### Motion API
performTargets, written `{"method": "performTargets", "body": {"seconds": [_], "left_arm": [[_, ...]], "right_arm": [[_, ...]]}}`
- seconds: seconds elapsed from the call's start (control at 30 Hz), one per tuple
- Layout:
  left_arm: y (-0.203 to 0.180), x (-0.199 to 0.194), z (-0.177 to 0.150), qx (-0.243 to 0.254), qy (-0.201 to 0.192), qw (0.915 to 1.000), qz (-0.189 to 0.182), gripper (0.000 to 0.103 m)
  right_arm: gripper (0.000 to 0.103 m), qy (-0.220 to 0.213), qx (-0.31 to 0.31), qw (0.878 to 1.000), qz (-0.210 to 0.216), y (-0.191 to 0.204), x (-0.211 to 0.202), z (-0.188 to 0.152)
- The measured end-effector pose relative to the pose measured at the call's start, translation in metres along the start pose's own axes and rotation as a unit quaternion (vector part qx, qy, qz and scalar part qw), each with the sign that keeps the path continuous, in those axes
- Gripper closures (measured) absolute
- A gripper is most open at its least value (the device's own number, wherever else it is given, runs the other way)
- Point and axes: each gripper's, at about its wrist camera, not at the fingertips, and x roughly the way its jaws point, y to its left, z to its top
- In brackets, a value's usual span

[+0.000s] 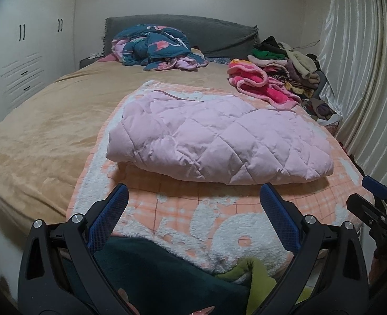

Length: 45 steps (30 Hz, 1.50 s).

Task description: Fold large clothes

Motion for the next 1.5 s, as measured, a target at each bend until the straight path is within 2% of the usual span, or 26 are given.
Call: {"method": "performTargets", "body": {"seconds": [1.5], "left_arm": [[0.0006, 0.0007, 0.002, 0.015, -0.001, 0.9998, 0.01, 0.009]], "right_arm": [[0.004, 0.002, 0.007, 1.0, -0.004, -0.0004, 0.0006, -0.0006]]}}
